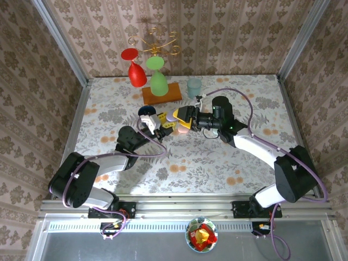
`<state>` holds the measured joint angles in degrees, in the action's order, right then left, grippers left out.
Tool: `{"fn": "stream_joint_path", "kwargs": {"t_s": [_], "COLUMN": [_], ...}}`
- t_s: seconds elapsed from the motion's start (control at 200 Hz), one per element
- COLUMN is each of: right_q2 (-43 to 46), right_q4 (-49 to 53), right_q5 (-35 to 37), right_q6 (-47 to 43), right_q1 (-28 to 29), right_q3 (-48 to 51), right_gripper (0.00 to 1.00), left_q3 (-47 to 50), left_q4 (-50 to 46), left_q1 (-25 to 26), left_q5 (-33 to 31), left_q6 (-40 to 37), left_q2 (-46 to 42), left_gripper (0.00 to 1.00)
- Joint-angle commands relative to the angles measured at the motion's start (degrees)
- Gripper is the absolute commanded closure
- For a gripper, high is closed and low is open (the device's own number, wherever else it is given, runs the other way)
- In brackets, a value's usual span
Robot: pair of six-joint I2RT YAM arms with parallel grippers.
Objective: Insert the wireless bluetooth earbuds into the charging case
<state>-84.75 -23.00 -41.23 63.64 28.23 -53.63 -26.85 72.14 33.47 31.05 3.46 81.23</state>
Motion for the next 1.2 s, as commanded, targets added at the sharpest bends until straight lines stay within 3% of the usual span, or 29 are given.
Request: {"fn": "stream_joint_path", "kwargs": {"t_s": [0.0, 0.27, 0.4, 0.525, 0.615, 0.825, 0.93, 1.195], "right_q2": [-0.5, -0.3, 0.3, 1.3, 2.4, 4.6, 4.6, -0.1], "right_q4": [-6.1, -6.6, -6.7, -5.7, -4.1, 0.1, 2.3, 6.4], "right_q5": [-3.7, -2.8, -2.5, -1.2, 0.7, 5.8, 7.5, 12.8], "right_q6": [3.5, 3.4, 2.6, 1.0, -0.5, -2.7, -4.0, -8.5], "right_q1": [-0.3, -0.9, -1.0, -1.2, -1.7, -4.6, -6.2, -7.3], "right_q3": [1.0, 1.9, 2.1, 2.5, 2.9, 6.2, 8.3, 13.9], "right_gripper": [0.31, 0.7, 0.8, 0.83, 0.83, 0.83, 0.83, 0.83], "left_q3": [-0.6, -0.3, 0.2, 1.3, 2.2, 2.7, 2.4, 0.4], "left_q4": [2.1, 2.0, 2.0, 1.8, -0.5, -18.2, -26.1, -38.1], "left_q1": [0.5, 0.5, 0.6, 0.5, 0.4, 0.6, 0.8, 3.2], "left_q5": [0.4, 0.3, 0.3, 0.5, 0.9, 0.1, 1.5, 4.7], "left_q6": [1.0, 0.0, -1.0, -1.2, -2.2, -10.3, -13.3, -18.2], "left_q2": [-1.0, -0.9, -0.8, -2.2, -3.4, -8.1, -9.9, -9.1], "left_gripper": [0.74, 0.74, 0.73, 0.69, 0.54, 0.24, 0.14, 0.08]}}
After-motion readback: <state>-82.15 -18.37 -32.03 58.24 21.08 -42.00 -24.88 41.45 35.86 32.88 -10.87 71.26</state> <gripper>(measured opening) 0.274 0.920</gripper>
